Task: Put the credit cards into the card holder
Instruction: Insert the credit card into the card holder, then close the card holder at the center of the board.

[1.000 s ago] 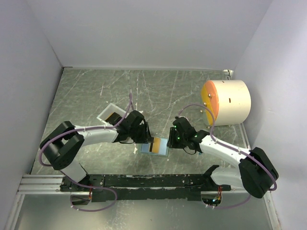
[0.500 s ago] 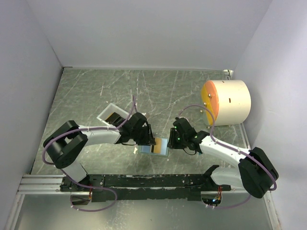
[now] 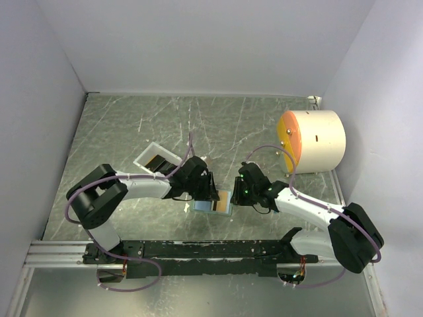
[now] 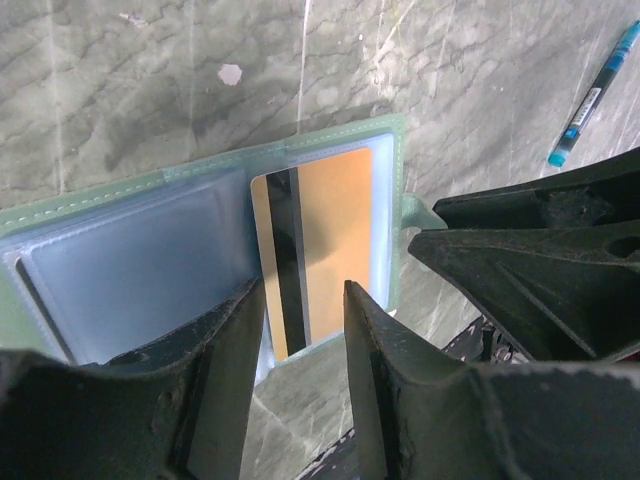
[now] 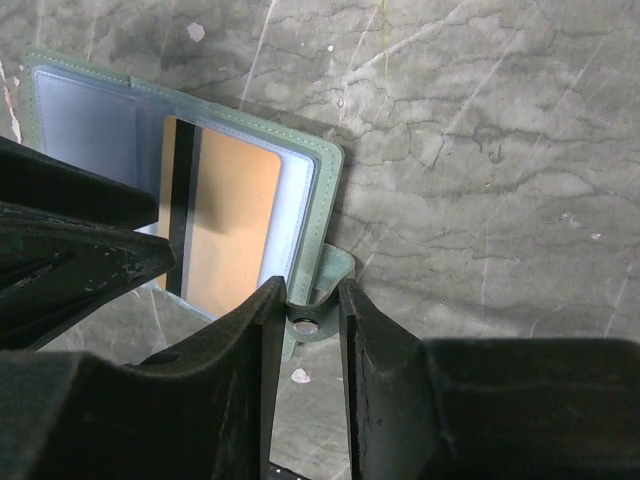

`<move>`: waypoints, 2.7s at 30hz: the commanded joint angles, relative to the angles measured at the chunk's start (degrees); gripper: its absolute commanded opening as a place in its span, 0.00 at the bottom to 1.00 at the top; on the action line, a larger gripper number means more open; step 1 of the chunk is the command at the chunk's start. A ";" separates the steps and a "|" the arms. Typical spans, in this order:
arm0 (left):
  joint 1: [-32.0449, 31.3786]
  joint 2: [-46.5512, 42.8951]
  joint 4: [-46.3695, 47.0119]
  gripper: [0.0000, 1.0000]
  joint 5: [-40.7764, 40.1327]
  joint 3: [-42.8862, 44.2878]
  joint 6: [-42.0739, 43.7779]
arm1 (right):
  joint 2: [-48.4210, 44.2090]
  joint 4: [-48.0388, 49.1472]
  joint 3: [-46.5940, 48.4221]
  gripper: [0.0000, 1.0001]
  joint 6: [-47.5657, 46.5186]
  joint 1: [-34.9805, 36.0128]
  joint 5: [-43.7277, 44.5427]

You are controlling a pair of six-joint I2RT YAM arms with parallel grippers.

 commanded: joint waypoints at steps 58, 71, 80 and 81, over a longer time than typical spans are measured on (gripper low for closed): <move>-0.31 -11.55 -9.41 0.75 -8.61 -6.79 -0.06 | 1.58 -3.64 1.36 0.10 1.54 3.65 9.75; -0.23 -12.63 -2.13 0.72 -5.06 -7.85 -4.59 | 0.96 -1.42 -0.56 0.08 1.59 3.68 8.42; -0.33 -16.37 8.55 0.69 -1.36 -10.69 -8.03 | 0.99 -0.38 -0.83 0.08 1.74 3.65 7.83; -0.31 -16.09 9.03 0.69 -0.94 -10.72 -8.07 | 0.76 -0.27 -0.96 0.08 1.80 3.72 7.76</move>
